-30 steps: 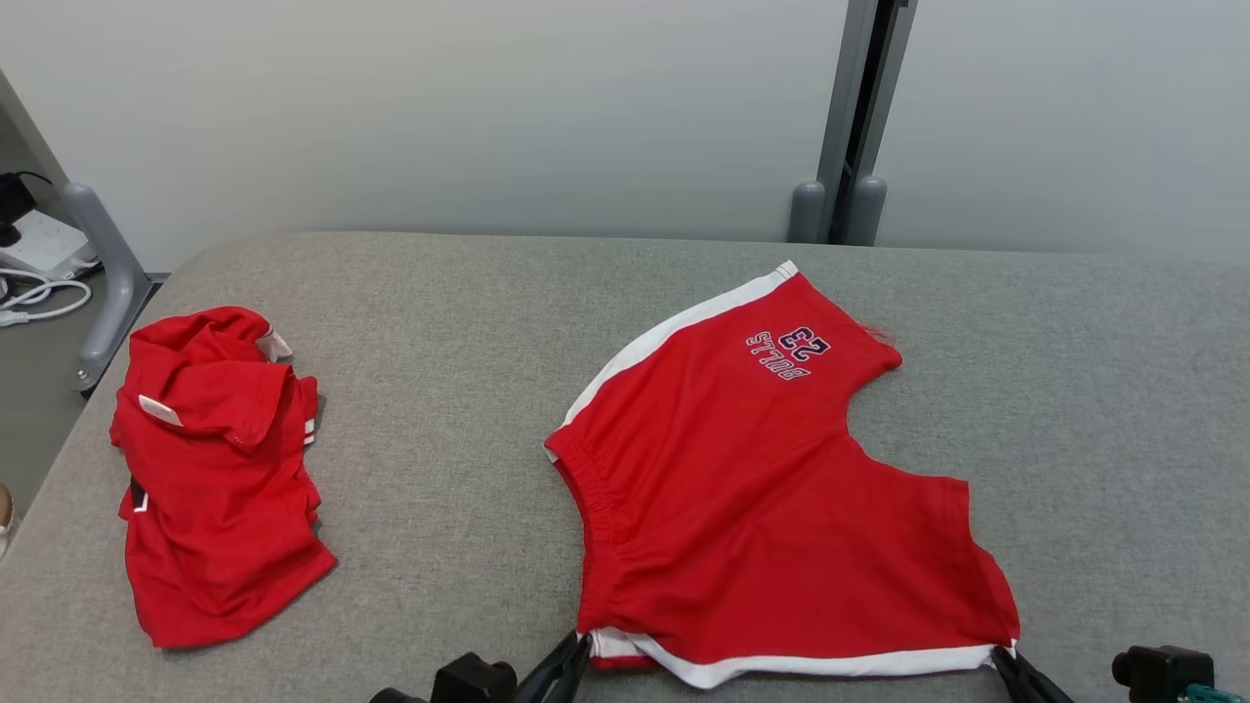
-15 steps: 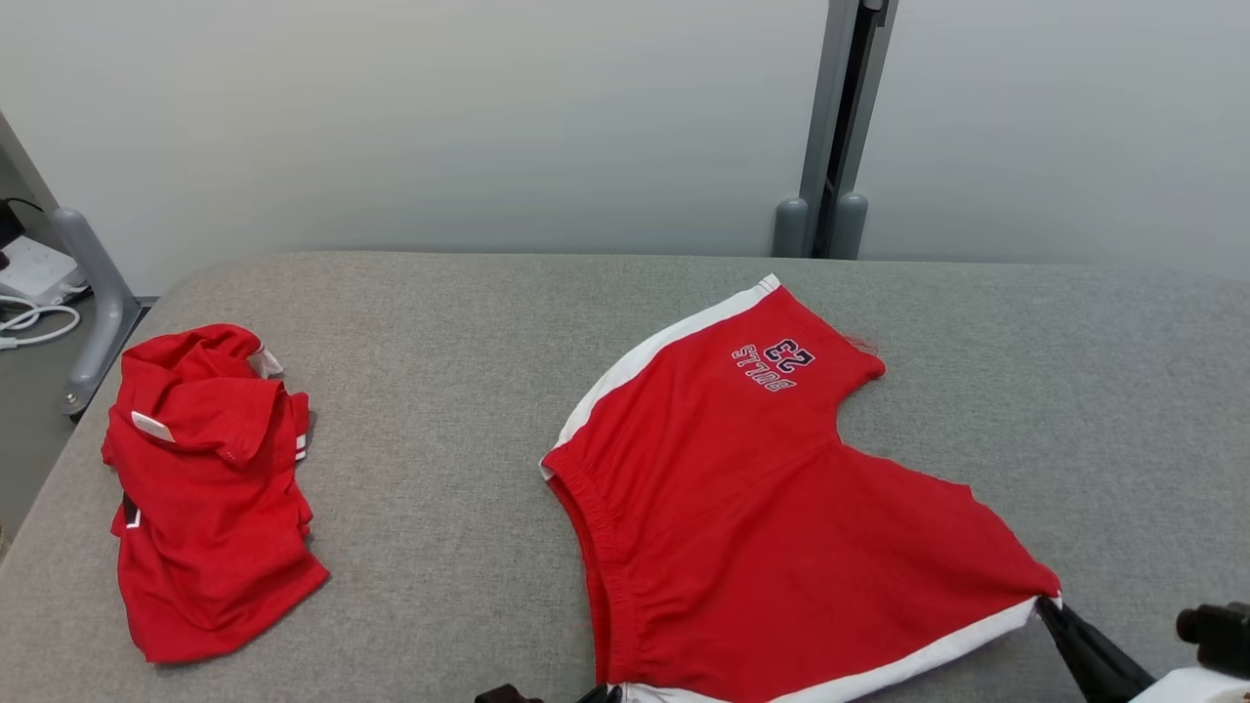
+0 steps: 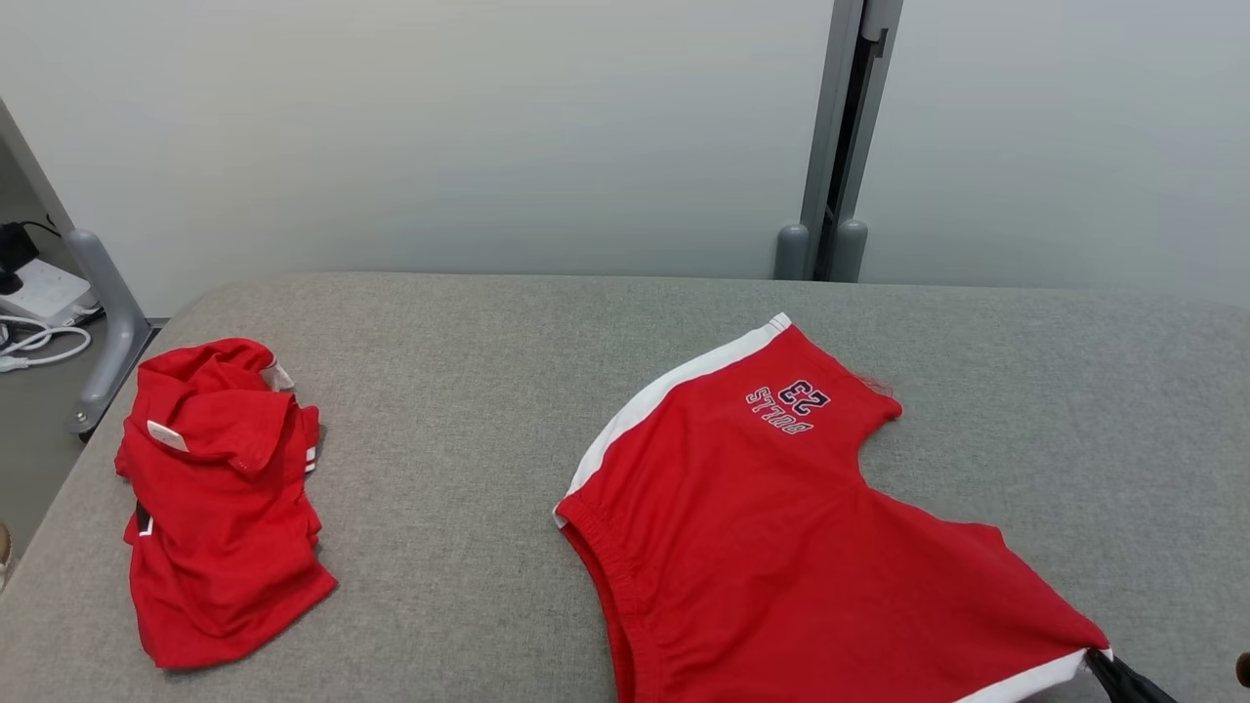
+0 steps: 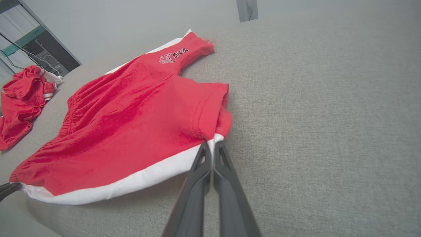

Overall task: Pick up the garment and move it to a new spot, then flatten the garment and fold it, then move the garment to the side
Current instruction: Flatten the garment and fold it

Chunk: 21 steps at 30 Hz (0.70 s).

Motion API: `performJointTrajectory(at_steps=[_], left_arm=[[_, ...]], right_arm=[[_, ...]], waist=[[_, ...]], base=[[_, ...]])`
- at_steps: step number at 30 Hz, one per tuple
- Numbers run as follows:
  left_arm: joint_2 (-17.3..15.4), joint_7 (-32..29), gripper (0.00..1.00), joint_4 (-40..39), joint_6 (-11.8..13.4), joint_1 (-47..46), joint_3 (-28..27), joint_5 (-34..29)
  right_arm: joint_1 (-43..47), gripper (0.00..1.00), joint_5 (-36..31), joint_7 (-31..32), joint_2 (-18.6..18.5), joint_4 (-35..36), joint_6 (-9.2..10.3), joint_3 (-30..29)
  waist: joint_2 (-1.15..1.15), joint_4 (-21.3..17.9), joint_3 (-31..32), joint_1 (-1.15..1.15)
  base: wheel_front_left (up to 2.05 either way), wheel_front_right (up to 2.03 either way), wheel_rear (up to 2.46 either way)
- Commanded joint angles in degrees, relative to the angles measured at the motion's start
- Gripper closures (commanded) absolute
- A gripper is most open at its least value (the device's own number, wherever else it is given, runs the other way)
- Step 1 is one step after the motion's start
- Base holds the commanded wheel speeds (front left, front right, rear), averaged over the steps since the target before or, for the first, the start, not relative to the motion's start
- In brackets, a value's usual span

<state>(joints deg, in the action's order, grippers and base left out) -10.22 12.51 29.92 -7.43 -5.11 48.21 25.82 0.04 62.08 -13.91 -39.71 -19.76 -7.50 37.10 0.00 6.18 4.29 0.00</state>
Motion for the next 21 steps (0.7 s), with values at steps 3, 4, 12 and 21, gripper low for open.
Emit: performJointTrajectory(at_steps=[3, 4, 12, 21], left_arm=[[-1.0, -0.4, 1.0, -2.3, 0.0, 0.4, 0.7, 3.2], [-1.1, -0.7, 1.0, -3.3, -0.1, 0.6, 0.8, 4.7], [-4.1, -5.8, 1.0, -13.0, -0.1, -1.3, 0.5, 19.5], [-5.0, -11.5, 1.0, -17.3, -0.1, -6.2, -3.6, 32.1]], right_arm=[[0.7, 1.0, 1.3, 0.3, -1.7, 1.7, 0.01, -0.4], [0.7, 1.0, 1.6, 0.4, -2.1, 2.3, 0.01, -0.6], [-3.3, 1.0, 3.9, 3.2, -4.5, 7.0, 0.0, -1.3], [-13.4, 1.0, 9.0, 12.0, -6.4, 7.4, 0.0, -1.4]], waist=[[0.0, -0.3, 0.4, 0.0], [0.0, -0.4, 0.4, 0.0], [0.0, -0.6, 0.1, 0.0], [0.0, 0.9, -3.6, 0.0]], base=[[0.0, 0.0, 0.0], [0.0, 0.0, 0.0], [0.0, 0.0, 0.0], [0.0, 0.0, 0.0]])
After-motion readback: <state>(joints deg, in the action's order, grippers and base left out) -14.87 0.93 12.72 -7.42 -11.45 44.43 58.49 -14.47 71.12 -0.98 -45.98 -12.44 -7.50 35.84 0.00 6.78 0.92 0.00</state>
